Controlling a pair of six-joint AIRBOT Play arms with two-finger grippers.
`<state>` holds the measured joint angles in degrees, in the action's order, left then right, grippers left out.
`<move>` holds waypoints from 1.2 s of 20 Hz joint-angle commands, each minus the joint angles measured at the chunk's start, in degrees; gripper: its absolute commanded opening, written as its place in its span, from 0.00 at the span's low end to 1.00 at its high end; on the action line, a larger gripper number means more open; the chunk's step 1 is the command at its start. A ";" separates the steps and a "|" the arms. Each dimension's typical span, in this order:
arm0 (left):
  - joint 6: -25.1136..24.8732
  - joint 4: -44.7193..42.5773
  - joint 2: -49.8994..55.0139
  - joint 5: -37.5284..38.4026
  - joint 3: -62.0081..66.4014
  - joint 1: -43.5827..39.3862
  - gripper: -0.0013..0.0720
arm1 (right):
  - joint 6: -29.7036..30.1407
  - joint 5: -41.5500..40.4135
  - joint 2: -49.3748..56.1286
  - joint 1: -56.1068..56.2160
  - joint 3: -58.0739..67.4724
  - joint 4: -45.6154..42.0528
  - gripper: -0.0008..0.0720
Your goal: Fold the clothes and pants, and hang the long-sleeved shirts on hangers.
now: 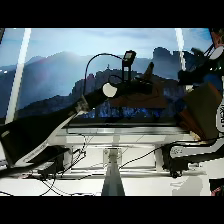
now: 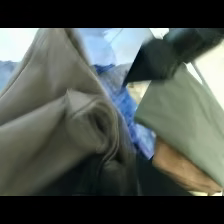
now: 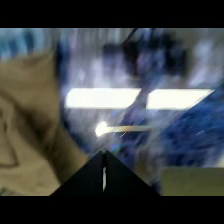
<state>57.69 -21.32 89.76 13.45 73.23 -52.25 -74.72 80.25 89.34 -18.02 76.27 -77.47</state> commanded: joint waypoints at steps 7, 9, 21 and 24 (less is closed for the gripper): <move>-0.04 -5.16 3.30 6.49 3.30 0.57 0.96 | 2.47 -2.16 -0.07 -1.62 -6.40 6.62 0.81; -0.02 -9.60 3.02 10.64 3.30 1.99 0.96 | 2.73 -2.03 -0.04 -1.55 -6.47 7.41 0.92; -0.04 -12.39 3.10 15.74 3.28 4.68 0.96 | 15.43 -7.76 2.73 3.52 -24.96 32.83 0.92; 0.00 -25.68 3.02 16.92 3.28 5.90 0.95 | 19.39 -8.61 2.54 12.04 -24.11 35.54 0.22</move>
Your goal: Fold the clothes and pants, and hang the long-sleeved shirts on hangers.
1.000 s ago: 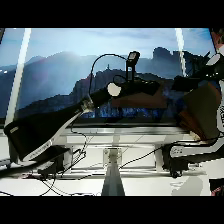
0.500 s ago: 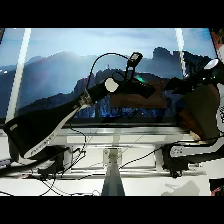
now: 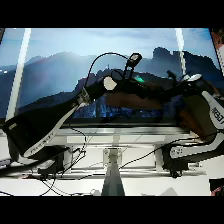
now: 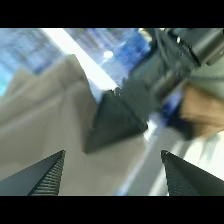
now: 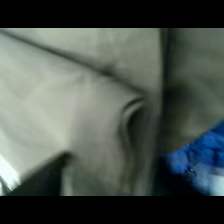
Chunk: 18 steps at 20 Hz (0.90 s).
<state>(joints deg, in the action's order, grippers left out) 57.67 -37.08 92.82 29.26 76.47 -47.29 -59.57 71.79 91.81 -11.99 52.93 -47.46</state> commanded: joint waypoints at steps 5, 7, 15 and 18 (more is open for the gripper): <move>0.04 -25.35 -4.28 17.29 0.04 10.12 0.10 | 5.27 -0.83 -3.30 13.18 8.48 5.29 0.03; 0.61 -27.43 -8.81 21.42 0.04 16.37 0.04 | 1.40 -2.64 -6.36 12.85 13.42 3.61 0.03; 9.05 -27.19 -28.72 22.25 0.04 37.09 0.04 | -41.13 -1.55 -27.21 1.42 23.19 -45.97 0.03; 9.03 -27.19 -30.77 22.25 0.04 37.48 0.04 | -43.39 13.60 -32.39 -9.68 23.19 -52.24 0.03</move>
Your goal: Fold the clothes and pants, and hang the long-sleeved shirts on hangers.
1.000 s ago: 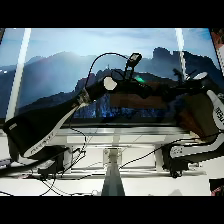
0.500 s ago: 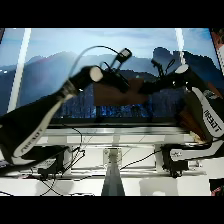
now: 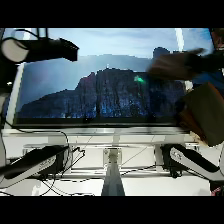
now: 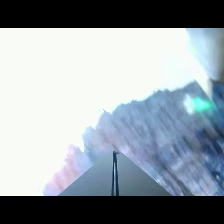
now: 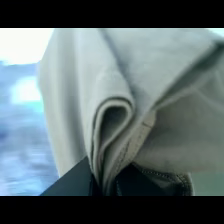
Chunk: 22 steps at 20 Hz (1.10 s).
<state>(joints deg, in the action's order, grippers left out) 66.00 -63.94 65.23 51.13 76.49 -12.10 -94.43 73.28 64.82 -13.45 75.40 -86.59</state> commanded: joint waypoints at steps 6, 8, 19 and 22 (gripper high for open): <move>0.72 -0.35 -3.04 0.37 0.02 2.21 0.04 | -1.20 24.83 -11.26 -33.48 -0.57 -18.12 0.03; 0.70 -0.35 -3.04 0.37 0.02 2.21 0.04 | -7.13 23.34 -12.11 -39.67 -0.70 -16.83 0.07; 0.70 -0.35 -3.04 0.37 0.02 2.21 0.04 | 1.90 13.42 -12.11 -13.53 -0.70 1.68 0.04; 0.70 -0.35 -3.04 0.37 0.02 2.21 0.04 | 3.93 11.19 -12.09 0.66 -0.70 -1.60 0.03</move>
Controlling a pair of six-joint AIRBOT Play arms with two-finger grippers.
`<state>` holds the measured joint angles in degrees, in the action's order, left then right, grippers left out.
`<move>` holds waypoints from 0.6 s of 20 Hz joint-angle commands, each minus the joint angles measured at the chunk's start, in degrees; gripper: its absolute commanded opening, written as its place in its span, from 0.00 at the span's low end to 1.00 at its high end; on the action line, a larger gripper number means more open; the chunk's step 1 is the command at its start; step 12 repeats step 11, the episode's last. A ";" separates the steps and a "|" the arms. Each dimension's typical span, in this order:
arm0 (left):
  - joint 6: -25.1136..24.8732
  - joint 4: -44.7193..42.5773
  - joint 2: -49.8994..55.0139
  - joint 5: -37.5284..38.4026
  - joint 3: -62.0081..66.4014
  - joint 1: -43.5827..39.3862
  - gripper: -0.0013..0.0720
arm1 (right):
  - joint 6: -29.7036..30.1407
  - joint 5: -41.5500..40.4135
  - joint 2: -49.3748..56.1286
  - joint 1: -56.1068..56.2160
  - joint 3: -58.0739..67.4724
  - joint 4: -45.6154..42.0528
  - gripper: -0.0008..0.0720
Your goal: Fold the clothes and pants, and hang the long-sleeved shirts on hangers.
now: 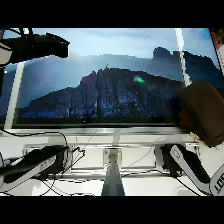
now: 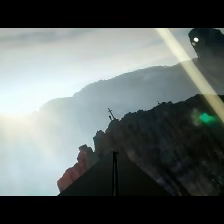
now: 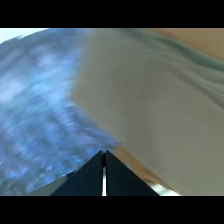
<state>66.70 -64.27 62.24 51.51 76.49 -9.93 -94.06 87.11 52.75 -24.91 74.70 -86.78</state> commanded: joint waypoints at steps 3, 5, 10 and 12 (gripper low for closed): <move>0.00 -0.02 -0.04 0.00 0.02 0.04 0.04 | 3.56 -5.84 0.28 20.74 0.00 -2.23 0.04; 0.02 -0.02 -0.04 0.00 0.02 0.04 0.04 | 3.56 -6.40 0.26 23.69 0.00 -0.96 0.04; 0.02 -0.02 -0.04 0.00 0.02 0.04 0.04 | 3.54 -6.47 0.24 25.66 0.00 -0.04 0.04; 0.00 -0.02 -0.04 0.00 0.02 0.04 0.04 | 3.54 -6.64 0.24 25.66 0.00 -0.04 0.04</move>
